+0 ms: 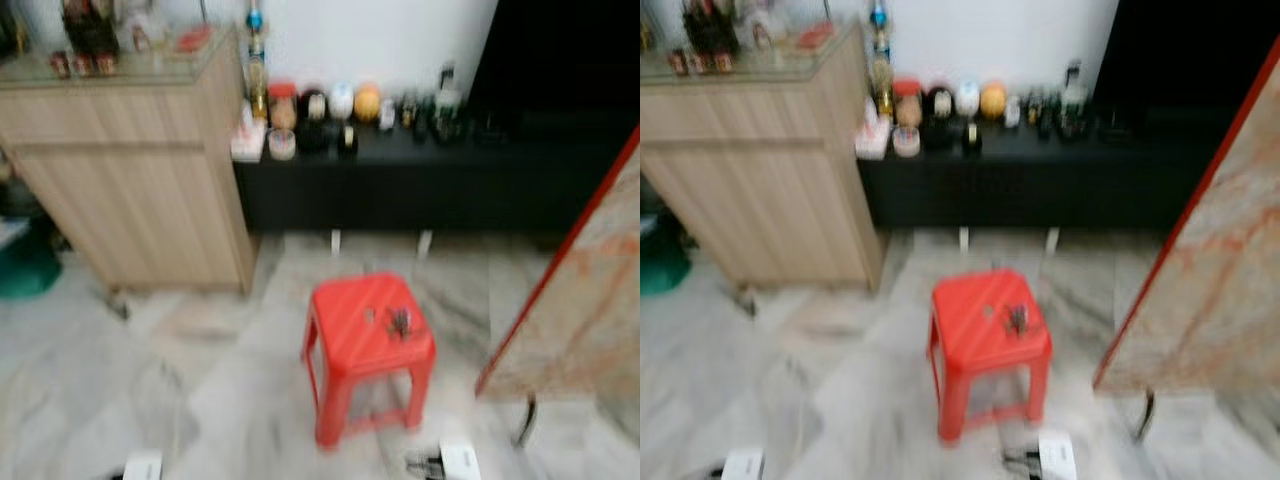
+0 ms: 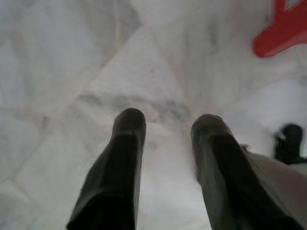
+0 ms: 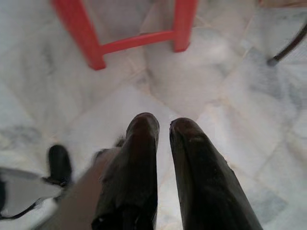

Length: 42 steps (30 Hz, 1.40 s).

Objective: Hang keys on a hook

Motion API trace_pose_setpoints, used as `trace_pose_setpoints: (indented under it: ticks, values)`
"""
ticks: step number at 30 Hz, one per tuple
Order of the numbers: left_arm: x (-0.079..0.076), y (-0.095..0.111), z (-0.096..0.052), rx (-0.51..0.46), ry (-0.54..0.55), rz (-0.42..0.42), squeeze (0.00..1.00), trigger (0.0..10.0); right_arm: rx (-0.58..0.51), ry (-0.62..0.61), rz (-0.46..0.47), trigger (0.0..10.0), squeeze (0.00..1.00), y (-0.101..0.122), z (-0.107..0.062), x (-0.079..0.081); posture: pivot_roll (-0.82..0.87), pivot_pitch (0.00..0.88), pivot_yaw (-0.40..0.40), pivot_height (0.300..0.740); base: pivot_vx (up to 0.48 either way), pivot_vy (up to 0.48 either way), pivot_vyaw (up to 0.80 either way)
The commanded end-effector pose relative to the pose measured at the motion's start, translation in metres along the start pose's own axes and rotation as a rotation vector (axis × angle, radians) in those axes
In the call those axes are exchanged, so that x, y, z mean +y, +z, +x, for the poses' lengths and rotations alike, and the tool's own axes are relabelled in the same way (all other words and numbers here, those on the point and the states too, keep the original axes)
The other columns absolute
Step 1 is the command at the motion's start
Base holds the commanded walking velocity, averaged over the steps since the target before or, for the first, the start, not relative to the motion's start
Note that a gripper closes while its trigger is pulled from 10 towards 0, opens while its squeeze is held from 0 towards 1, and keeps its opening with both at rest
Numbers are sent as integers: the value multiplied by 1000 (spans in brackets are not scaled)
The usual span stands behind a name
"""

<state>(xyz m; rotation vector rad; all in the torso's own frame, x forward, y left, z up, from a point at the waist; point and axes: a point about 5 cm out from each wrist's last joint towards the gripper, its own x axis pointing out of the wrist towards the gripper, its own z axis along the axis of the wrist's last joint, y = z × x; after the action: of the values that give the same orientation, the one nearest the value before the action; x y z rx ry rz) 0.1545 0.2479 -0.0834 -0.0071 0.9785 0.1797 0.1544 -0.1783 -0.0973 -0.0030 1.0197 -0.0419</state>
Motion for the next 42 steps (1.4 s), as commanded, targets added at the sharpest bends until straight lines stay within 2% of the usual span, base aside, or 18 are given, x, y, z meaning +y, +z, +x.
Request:
trace_pose_setpoints:
  ticks: [1, 19, 37, 42]
  values:
    - [8, -6, -2, 23, 20, 14, 0, 10000, -8, 9, 0, 10000, 0, 4, 1, 4, 16, 0, 14, 740, 251, 0, 0]
    - [14, -5, -3, 23, 24, 20, 0, 10000, -15, 6, 2, 10000, 0, 6, 1, 5, 14, 0, 14, 740, 252, 0, 0]
    - [6, -11, -3, 31, 12, 26, 0, 10000, -20, 0, 3, 10000, 0, 7, 1, 4, 13, 0, 14, 740, 253, 0, 0]
    - [7, -10, -3, 16, 18, 19, 0, 10000, -50, -8, 20, 10000, 0, 14, 2, 4, 13, 0, 14, 740, 0, 0, 0]
